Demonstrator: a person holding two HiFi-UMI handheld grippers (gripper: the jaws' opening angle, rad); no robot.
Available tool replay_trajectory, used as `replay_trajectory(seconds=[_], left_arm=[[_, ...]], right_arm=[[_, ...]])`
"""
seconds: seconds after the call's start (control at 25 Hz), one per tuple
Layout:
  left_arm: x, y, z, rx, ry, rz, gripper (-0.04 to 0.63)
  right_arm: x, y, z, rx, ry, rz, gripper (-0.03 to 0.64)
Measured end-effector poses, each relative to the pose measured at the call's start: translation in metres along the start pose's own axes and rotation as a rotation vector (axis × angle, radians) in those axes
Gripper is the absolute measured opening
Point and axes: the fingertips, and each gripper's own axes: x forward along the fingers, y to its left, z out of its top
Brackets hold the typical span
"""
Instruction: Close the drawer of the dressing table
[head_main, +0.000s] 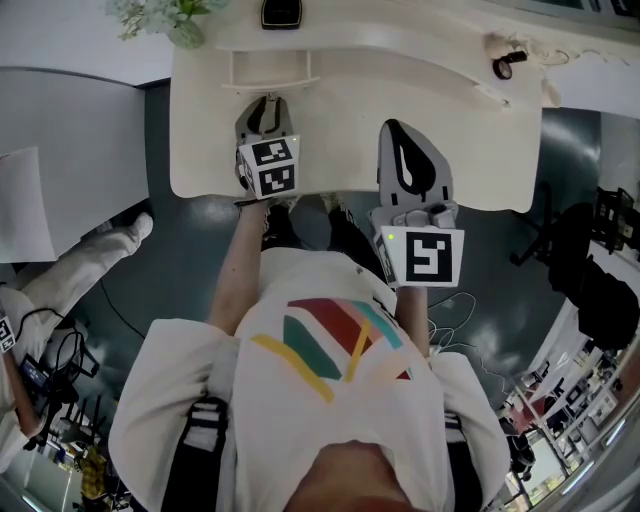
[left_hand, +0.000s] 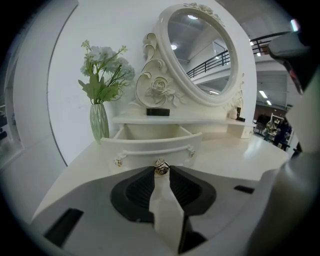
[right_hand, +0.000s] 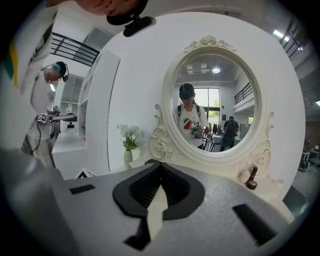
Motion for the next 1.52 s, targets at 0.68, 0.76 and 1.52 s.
replay_trajectory(seconds=[0.68, 0.76, 1.52], left_arm=[[-0.001, 0.001, 0.000, -0.006, -0.004, 0.004, 0.087], [0.000, 0.001, 0.001, -0.010, -0.005, 0.007, 0.087], [-0.003, 0.001, 0.010, 0.018, -0.009, 0.008, 0.087]], right_arm=[[0.003, 0.006, 0.007, -0.010, -0.013, 0.037, 0.000], [0.004, 0.006, 0.006, -0.010, -0.010, 0.042, 0.000], [0.002, 0.006, 0.007, -0.014, -0.013, 0.043, 0.000]])
